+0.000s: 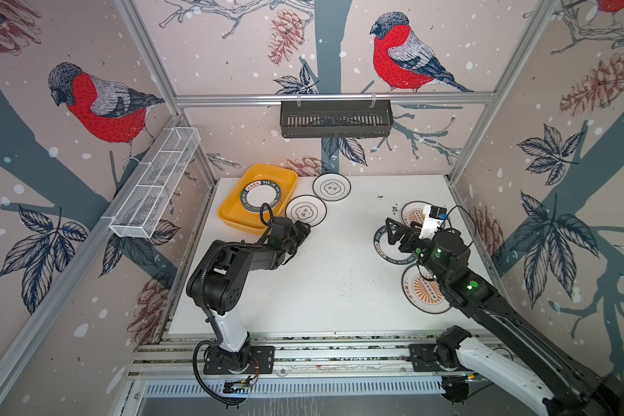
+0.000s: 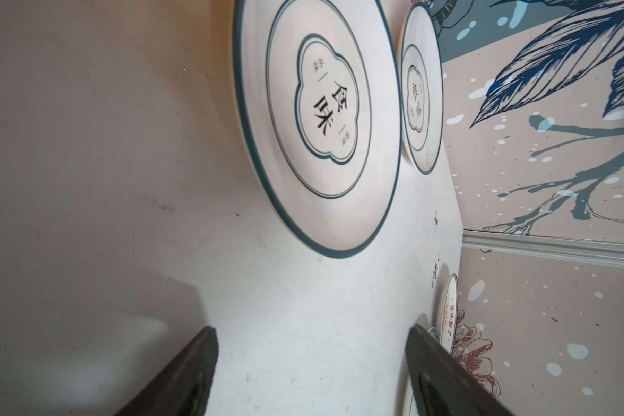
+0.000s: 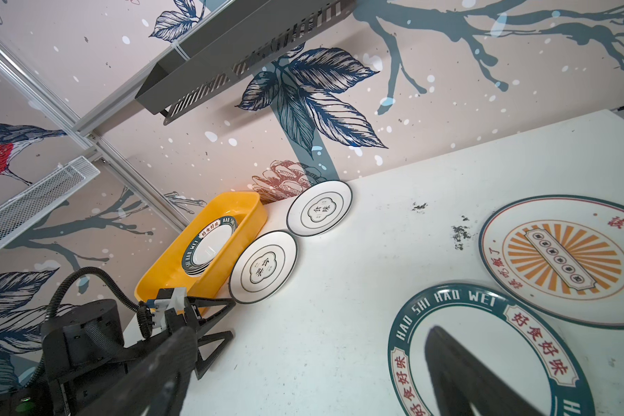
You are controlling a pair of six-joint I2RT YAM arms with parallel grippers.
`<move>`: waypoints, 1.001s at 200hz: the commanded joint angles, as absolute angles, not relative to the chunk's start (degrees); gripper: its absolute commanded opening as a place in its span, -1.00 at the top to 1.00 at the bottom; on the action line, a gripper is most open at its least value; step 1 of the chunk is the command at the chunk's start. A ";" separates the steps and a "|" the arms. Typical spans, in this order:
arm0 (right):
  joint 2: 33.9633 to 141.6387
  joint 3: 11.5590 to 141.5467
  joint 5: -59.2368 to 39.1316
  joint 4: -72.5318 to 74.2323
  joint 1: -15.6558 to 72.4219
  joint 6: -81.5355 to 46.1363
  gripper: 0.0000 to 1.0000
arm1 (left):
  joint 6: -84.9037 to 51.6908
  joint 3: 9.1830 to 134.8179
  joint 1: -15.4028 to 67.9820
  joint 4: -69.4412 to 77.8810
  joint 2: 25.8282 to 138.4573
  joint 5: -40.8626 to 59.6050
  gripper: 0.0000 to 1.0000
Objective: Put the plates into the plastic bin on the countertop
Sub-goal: 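Lower the left gripper onto the nearer white teal-rimmed plate edge and grip it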
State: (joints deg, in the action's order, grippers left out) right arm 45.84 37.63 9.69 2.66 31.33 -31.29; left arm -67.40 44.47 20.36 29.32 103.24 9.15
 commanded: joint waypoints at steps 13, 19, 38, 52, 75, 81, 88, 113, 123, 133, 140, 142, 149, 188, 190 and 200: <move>45.90 38.40 10.63 3.66 30.87 -30.52 -0.99 | -70.38 46.66 20.39 33.59 106.70 8.51 -0.54; 45.88 38.54 10.70 3.40 30.74 -30.42 -0.99 | -70.69 46.82 20.39 33.82 107.27 8.19 -0.53; 45.82 38.84 11.22 2.77 30.45 -30.07 -0.99 | -71.37 47.56 20.39 33.68 108.56 6.79 -0.49; 45.70 38.85 11.51 2.77 30.25 -29.98 -0.99 | -71.99 47.94 20.30 33.49 109.36 5.76 -0.45; 45.74 38.94 11.69 2.90 29.84 -30.15 -0.99 | -73.28 48.24 20.21 33.94 110.89 4.51 -0.40; 45.71 39.09 11.69 2.82 29.77 -30.15 -0.99 | -73.89 48.20 20.23 34.30 111.29 4.12 -0.37; 45.70 39.32 11.69 2.65 29.66 -30.16 -0.99 | -74.55 48.17 20.22 34.86 111.85 3.85 -0.36; 45.56 39.79 12.04 1.64 29.48 -30.13 -0.99 | -76.89 47.80 20.21 37.26 113.48 2.58 -0.24; 45.51 39.81 12.21 1.26 29.39 -30.15 -0.99 | -77.59 48.05 20.21 37.64 114.02 2.09 -0.16; 45.52 39.98 12.30 0.90 29.36 -30.24 -0.99 | -77.94 48.46 20.14 37.62 114.50 1.77 -0.13; 45.49 39.99 12.22 0.72 29.35 -30.32 -0.99 | -78.09 48.65 20.14 37.77 114.83 1.59 -0.11; 45.52 39.99 12.26 0.64 29.29 -30.41 -1.00 | -78.15 48.73 20.13 37.79 114.91 1.58 -0.10; 45.46 39.92 12.30 0.68 29.27 -30.49 -0.99 | -78.31 48.91 20.13 37.63 115.11 1.33 -0.08; 45.08 39.90 12.83 0.44 29.21 -30.64 -0.99 | -79.11 48.49 20.14 38.17 114.99 0.62 0.05; 45.09 39.94 12.83 0.44 29.21 -30.62 -0.99 | -79.15 48.51 20.20 38.17 114.97 0.62 0.06; 45.03 39.95 12.88 0.42 29.18 -30.54 -0.99 | -79.27 48.43 20.13 38.15 115.00 0.53 0.12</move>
State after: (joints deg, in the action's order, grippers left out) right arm 45.30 39.53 11.99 0.05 29.23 -31.09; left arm -77.76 48.84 20.32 42.70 114.74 2.76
